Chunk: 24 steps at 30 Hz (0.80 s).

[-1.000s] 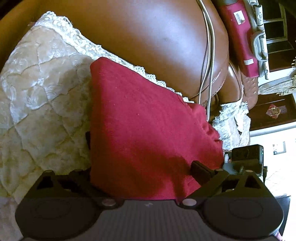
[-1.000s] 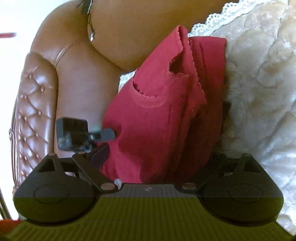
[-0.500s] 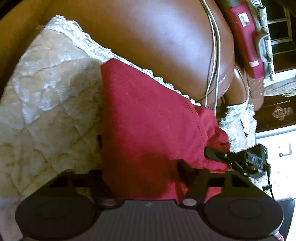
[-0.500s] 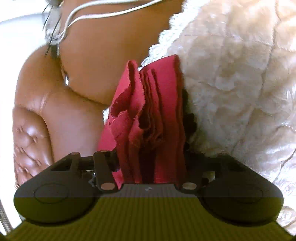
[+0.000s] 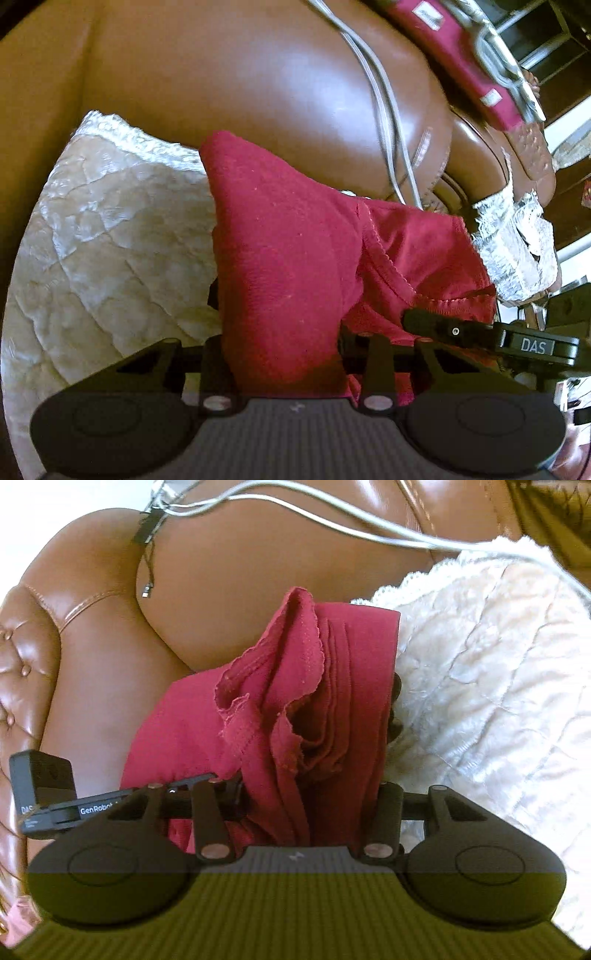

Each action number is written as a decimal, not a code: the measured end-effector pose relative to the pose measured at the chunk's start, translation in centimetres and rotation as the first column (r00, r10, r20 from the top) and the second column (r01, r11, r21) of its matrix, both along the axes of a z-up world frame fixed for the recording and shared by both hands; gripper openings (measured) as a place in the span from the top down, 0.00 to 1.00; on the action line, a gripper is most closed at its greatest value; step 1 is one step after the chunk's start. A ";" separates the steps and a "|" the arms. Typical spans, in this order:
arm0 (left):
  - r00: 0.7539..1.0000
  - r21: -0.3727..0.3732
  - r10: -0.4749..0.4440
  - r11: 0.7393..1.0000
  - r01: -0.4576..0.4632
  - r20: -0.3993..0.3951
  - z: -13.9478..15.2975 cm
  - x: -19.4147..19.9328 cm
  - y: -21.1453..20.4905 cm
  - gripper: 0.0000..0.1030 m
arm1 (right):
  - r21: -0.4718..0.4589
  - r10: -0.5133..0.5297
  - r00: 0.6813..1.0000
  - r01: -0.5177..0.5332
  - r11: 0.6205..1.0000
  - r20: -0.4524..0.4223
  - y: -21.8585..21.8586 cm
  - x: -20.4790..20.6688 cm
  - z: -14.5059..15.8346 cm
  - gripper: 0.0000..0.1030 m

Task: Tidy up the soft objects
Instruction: 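Carry the lifted clothes stack with both grippers toward the suitcase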

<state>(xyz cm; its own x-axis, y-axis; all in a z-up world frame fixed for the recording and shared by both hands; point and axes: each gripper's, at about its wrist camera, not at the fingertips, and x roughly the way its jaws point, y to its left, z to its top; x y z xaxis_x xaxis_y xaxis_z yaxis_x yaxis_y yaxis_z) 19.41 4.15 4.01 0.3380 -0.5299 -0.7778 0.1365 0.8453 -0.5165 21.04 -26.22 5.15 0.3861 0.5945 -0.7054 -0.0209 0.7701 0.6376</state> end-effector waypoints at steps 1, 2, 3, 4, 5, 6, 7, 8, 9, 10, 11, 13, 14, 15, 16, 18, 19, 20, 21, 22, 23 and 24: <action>1.000 -0.003 0.008 1.000 -0.008 -0.003 0.1 -0.4 -0.2 0.63 | -0.014 0.003 1.000 -0.003 1.000 0.010 0.0 -0.6 0.5 0.46; 1.000 -0.003 0.014 1.000 -0.014 -0.002 0.3 -0.7 -0.5 0.63 | -0.029 0.008 1.000 -0.008 1.000 0.019 -0.1 -1.1 1.0 0.46; 1.000 -0.002 0.019 1.000 -0.019 0.001 0.6 -1.1 -0.9 0.63 | -0.045 0.015 1.000 -0.014 0.999 0.027 -0.2 -1.6 1.5 0.46; 1.000 0.000 0.027 1.000 -0.027 0.004 0.9 -1.4 -1.3 0.63 | -0.057 0.020 0.999 -0.018 0.998 0.034 -0.4 -2.0 2.0 0.46; 0.999 0.003 0.033 0.999 -0.033 0.007 1.3 -1.8 -1.8 0.63 | -0.062 0.024 0.999 -0.021 0.998 0.038 -0.5 -2.2 2.3 0.46; 0.999 0.010 0.038 0.999 -0.038 0.008 1.6 -2.1 -2.3 0.63 | -0.065 0.027 0.999 -0.024 0.998 0.041 -0.7 -2.4 2.6 0.46; 0.999 0.020 0.047 0.999 -0.047 0.008 2.1 -2.4 -2.7 0.63 | -0.067 0.029 0.999 -0.027 0.997 0.044 -0.9 -2.5 2.8 0.46; 0.998 0.034 0.054 0.998 -0.055 0.008 2.5 -2.5 -3.1 0.63 | -0.072 0.034 0.998 -0.031 0.997 0.046 -1.1 -2.6 3.0 0.46; 0.998 0.052 0.060 0.997 -0.060 0.011 2.9 -2.7 -3.8 0.63 | -0.079 0.040 0.998 -0.036 0.996 0.049 -1.3 -2.6 3.2 0.46; 0.998 0.071 0.065 0.995 -0.066 0.014 3.3 -2.8 -4.6 0.63 | -0.084 0.046 0.998 -0.042 0.996 0.050 -1.5 -2.6 3.3 0.46; 0.997 0.089 0.071 0.993 -0.072 0.017 3.7 -3.0 -5.4 0.63 | -0.088 0.052 0.997 -0.047 0.995 0.050 -1.7 -2.6 3.5 0.46; 0.996 0.118 0.079 0.990 -0.081 0.029 4.4 -3.7 -5.8 0.63 | -0.091 0.065 0.997 -0.061 0.994 0.045 -2.1 -2.3 3.8 0.46; 0.996 0.125 0.086 0.988 -0.089 0.036 4.7 -3.8 -6.4 0.63 | -0.092 0.075 0.996 -0.071 0.993 0.046 -2.2 -2.1 4.1 0.46; 0.995 0.133 0.092 0.986 -0.097 0.042 5.0 -3.9 -7.0 0.62 | -0.094 0.087 0.995 -0.082 0.992 0.050 -2.4 -2.0 4.4 0.46; 0.994 0.141 0.102 0.984 -0.107 0.047 5.3 -4.0 -7.7 0.62 | -0.096 0.099 0.994 -0.093 0.991 0.054 -2.5 -1.8 4.8 0.46; 0.991 0.158 0.122 0.979 -0.129 0.054 5.7 -4.1 -9.3 0.62 | -0.094 0.119 0.991 -0.114 0.989 0.057 -3.6 -1.4 5.3 0.46; 0.989 0.171 0.130 0.975 -0.139 0.064 5.9 -4.2 -10.4 0.63 | -0.093 0.129 0.990 -0.123 0.988 0.058 -4.3 -1.2 5.5 0.46; 0.987 0.184 0.137 0.971 -0.150 0.081 6.2 -4.3 -11.7 0.63 | -0.091 0.138 0.989 -0.132 0.987 0.060 -5.1 -0.9 5.6 0.46; 0.985 0.194 0.144 0.968 -0.160 0.097 6.3 -4.4 -12.7 0.63 | -0.089 0.147 0.987 -0.141 0.986 0.063 -6.0 -0.6 5.8 0.46; 0.982 0.205 0.151 0.964 -0.171 0.109 6.4 -4.6 -13.9 0.63 | -0.087 0.156 0.986 -0.150 0.985 0.065 -6.8 -0.3 5.9 0.46; 0.979 0.211 0.168 0.959 -0.189 0.116 6.3 -4.7 -15.1 0.63 | -0.095 0.173 0.982 -0.166 0.982 0.073 -7.5 -0.1 6.1 0.46; 0.973 0.209 0.199 0.953 -0.221 0.117 6.3 -4.9 -16.1 0.63 | -0.109 0.196 0.977 -0.186 0.976 0.086 -8.2 0.2 6.4 0.46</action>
<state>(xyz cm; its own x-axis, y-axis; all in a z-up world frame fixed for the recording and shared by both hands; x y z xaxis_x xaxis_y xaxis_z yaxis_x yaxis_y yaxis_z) 14.56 -11.91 10.31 0.5002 -0.2594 -0.8261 -0.0174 0.9509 -0.3091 21.25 -34.42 11.53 0.3409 0.5922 -0.7301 -0.2313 0.8056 0.5455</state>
